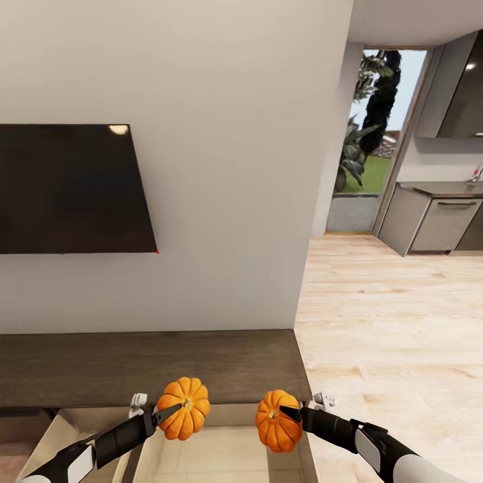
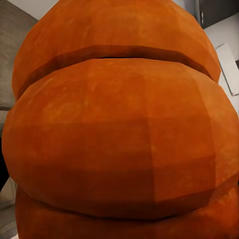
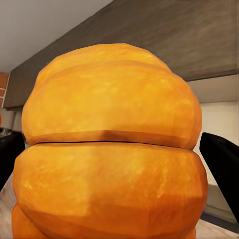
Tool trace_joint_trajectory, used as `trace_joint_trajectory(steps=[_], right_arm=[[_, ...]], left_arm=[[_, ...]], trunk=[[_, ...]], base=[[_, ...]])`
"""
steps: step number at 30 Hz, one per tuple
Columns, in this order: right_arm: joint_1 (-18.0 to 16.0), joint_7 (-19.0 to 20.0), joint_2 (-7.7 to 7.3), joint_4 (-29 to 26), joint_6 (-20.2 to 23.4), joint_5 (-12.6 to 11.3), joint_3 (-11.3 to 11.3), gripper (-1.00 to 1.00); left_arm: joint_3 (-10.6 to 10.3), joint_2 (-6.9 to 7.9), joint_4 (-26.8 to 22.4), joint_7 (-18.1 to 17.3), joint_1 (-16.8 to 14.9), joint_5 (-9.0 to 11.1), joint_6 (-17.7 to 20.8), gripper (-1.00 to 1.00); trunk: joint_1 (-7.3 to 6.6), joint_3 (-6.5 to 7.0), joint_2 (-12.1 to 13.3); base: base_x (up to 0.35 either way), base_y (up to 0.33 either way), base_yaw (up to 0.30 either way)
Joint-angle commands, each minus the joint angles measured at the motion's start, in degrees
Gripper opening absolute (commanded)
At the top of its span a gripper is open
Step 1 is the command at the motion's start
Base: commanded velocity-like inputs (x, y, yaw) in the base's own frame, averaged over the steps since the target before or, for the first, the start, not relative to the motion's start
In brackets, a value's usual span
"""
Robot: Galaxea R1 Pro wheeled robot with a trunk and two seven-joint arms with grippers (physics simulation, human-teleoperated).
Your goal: Place each of the two pumpkins and all three candles from the living room inside a cabinet in the living room (use any cabinet), then make sure every cabinet is closed, and position the cauldron so it is next to a table in the living room.
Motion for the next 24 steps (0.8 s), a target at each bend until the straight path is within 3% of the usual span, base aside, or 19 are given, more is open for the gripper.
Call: trace_joint_trajectory(steps=[1,16,24], right_arm=[[0.0,0.0,0.00,0.0,0.0,0.0,-0.1,-1.00],[0.0,0.1,0.00,0.0,0.0,0.0,-0.1,-1.00],[0.0,0.0,0.00,0.0,0.0,0.0,-0.1,-1.00]], left_arm=[[0.0,0.02,0.0,-0.1,0.0,0.0,0.0,-1.00],[0.0,1.78,-0.6,-0.6,-0.1,0.0,0.1,-1.00],[0.0,1.77,-0.7,-0.6,-0.1,0.0,0.0,-1.00]], trunk=[[0.22,-0.18,-0.4],[3.52,-2.88,-6.4],[5.28,-4.31,-9.6]], base=[[0.000,0.000,0.000],[-0.002,0.000,0.000],[-0.195,0.000,0.000]])
